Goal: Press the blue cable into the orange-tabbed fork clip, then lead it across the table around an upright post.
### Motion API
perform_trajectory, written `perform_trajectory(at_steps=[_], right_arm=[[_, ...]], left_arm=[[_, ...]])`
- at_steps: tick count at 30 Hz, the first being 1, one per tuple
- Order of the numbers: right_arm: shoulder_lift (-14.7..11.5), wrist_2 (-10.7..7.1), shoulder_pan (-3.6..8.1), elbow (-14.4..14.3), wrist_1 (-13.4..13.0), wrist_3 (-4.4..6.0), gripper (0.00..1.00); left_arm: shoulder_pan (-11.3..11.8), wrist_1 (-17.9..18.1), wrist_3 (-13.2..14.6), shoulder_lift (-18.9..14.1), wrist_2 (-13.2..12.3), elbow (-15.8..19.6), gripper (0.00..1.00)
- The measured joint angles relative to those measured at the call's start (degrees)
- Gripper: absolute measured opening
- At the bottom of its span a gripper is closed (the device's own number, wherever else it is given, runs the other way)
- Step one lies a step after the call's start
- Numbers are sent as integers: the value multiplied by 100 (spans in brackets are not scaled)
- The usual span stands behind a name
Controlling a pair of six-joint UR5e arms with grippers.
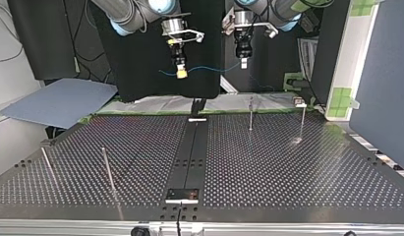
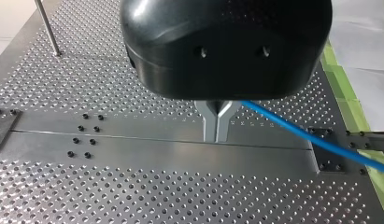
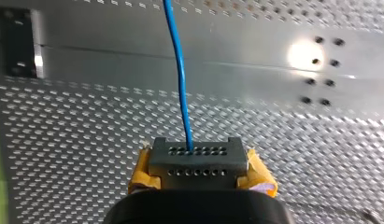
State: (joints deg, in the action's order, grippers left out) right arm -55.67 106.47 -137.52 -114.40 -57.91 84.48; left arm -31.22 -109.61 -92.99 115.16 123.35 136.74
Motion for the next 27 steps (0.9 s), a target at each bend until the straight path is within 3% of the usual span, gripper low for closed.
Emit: perform_trajectory(at_steps=[5, 10, 21, 27], right_arm=[[264, 68, -207, 32, 174, 0, 0], [553, 75, -257, 35, 206, 0, 0], [1153, 80, -259, 40, 207, 3, 0], [1019, 273, -78, 226, 190, 196, 0]], left_arm=[[0, 0, 0, 0, 0, 0, 0], [0, 0, 0, 0, 0, 0, 0], [-16, 14, 17, 18, 0, 17, 0], [-187, -82, 33, 49, 52, 203, 0]])
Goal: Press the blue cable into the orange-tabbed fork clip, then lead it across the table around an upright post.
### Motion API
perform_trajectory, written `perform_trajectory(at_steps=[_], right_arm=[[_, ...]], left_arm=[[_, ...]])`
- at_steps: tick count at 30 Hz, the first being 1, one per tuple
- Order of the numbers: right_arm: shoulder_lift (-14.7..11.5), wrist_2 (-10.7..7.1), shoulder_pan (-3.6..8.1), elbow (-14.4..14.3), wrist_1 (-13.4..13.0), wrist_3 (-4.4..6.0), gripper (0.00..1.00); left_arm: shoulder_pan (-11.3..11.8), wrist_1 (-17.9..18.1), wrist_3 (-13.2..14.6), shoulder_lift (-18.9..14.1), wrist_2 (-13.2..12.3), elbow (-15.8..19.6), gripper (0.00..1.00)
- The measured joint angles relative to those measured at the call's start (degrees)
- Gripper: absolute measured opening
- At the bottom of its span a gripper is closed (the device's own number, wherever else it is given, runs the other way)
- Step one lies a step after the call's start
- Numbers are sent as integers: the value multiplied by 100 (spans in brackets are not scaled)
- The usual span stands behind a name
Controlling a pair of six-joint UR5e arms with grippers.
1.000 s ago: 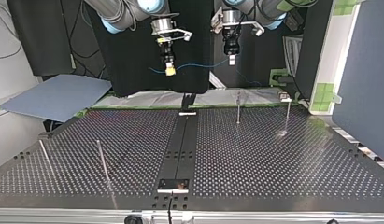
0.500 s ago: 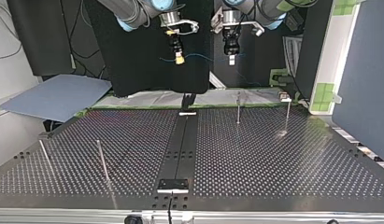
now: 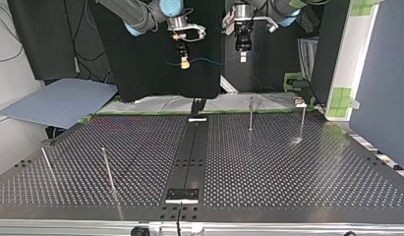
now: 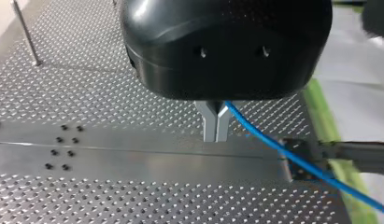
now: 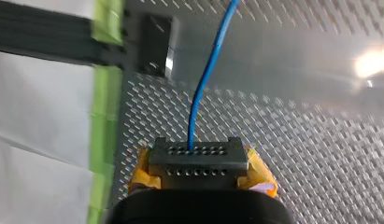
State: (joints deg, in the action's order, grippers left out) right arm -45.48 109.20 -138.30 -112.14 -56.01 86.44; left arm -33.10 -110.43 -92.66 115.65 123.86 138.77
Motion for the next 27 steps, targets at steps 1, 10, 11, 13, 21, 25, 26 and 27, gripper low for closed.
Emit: perform_trajectory(at_steps=[1, 10, 11, 13, 21, 25, 26, 27], right_arm=[[-35, 36, 22, 24, 9, 36, 0], [-528, 85, 182, 81, 115, 532, 0], [-594, 54, 204, 81, 154, 597, 0], [-693, -7, 233, 81, 218, 698, 0], [-1126, -401, 271, 82, 323, 990, 0], [-1299, -609, 266, 85, 292, 1057, 0], [-1303, -672, 269, 91, 260, 1066, 0], [-1287, -720, 270, 100, 231, 1071, 0]], left_arm=[[-16, -50, -30, -39, 12, 21, 0], [42, -264, -288, -452, 14, 66, 0], [54, -280, -308, -497, 9, 66, 0], [79, -332, -321, -606, 0, 66, 0], [232, -746, -168, -851, 128, 68, 0], [397, -852, -117, -701, 98, 69, 0], [443, -838, -112, -655, 66, 68, 0], [489, -813, -111, -609, 29, 67, 0]])
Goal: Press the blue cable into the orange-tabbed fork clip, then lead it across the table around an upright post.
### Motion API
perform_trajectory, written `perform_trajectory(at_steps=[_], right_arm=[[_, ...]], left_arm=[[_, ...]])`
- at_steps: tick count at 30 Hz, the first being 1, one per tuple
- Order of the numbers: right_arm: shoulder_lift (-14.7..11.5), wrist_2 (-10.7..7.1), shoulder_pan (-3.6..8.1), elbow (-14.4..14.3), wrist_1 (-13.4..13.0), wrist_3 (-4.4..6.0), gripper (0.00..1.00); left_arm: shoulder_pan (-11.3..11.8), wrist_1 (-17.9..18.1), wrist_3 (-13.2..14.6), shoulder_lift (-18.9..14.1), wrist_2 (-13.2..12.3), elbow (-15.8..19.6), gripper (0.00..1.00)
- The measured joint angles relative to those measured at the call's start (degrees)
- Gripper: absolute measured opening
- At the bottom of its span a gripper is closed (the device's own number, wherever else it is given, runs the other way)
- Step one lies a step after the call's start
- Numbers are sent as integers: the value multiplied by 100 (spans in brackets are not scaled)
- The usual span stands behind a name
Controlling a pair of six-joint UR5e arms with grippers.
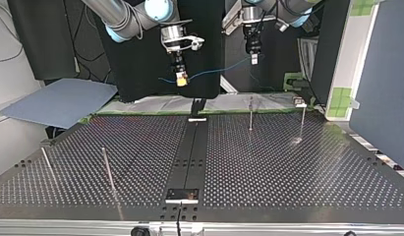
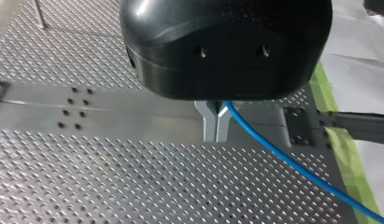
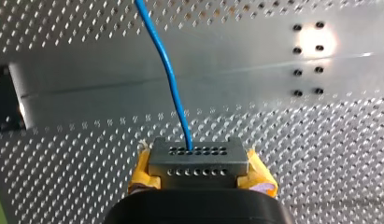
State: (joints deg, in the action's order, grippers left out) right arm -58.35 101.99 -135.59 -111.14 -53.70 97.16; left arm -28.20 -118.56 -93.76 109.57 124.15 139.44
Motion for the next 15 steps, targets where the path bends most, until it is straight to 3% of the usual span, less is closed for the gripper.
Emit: perform_trajectory(at_steps=[6, 15], right_arm=[[230, -259, -5, 126, -144, 47, 0], [714, -304, 4, 343, -280, 51, 0]], left_arm=[[335, 286, -64, 336, -299, -1, 0], [822, 572, -49, 816, -460, -13, 0]])
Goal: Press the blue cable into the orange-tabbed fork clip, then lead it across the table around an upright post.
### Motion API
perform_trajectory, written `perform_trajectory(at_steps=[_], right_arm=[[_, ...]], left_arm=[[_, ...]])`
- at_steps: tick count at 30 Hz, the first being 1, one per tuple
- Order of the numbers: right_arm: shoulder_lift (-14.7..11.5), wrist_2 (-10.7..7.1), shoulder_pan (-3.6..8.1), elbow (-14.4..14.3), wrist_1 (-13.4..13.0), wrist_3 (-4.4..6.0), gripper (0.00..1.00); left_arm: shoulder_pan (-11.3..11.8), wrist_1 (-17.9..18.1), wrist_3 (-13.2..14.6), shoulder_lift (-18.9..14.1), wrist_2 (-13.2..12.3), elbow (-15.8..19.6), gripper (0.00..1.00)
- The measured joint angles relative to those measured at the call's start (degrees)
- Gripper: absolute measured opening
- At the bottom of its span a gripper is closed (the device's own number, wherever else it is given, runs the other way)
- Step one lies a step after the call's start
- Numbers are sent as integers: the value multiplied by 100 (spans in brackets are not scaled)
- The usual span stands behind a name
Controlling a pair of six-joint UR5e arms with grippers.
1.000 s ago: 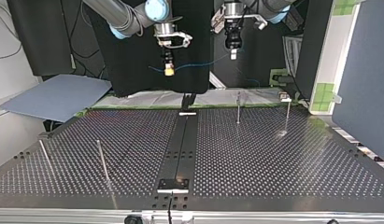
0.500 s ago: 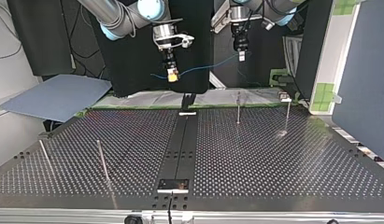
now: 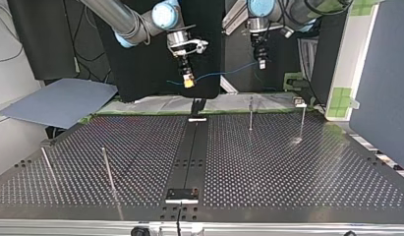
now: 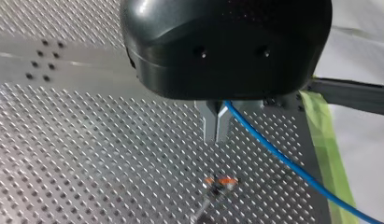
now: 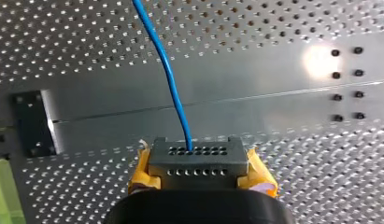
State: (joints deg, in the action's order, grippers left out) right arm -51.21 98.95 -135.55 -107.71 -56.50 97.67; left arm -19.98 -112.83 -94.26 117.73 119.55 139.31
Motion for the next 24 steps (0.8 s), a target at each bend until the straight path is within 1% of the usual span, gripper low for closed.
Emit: perform_trajectory(at_steps=[4, 8, 13, 17, 21, 24], right_arm=[[193, -3, 4, 128, 11, -16, 0], [396, -40, 6, 301, 18, -2, 0], [649, -100, 7, 547, 112, 6, 0], [892, -156, 21, 785, 183, 9, 0], [1100, -174, 70, 919, 214, 15, 0], [1255, -204, 119, 997, 225, 16, 0]], left_arm=[[223, 57, 16, 96, -199, -24, 0], [431, 79, 21, 134, -404, -83, 0], [691, 81, 20, 293, -669, -249, 0], [775, 172, -9, 497, -847, -444, 0], [808, 364, -103, 745, -877, -577, 0], [830, 422, -128, 933, -908, -650, 0]])
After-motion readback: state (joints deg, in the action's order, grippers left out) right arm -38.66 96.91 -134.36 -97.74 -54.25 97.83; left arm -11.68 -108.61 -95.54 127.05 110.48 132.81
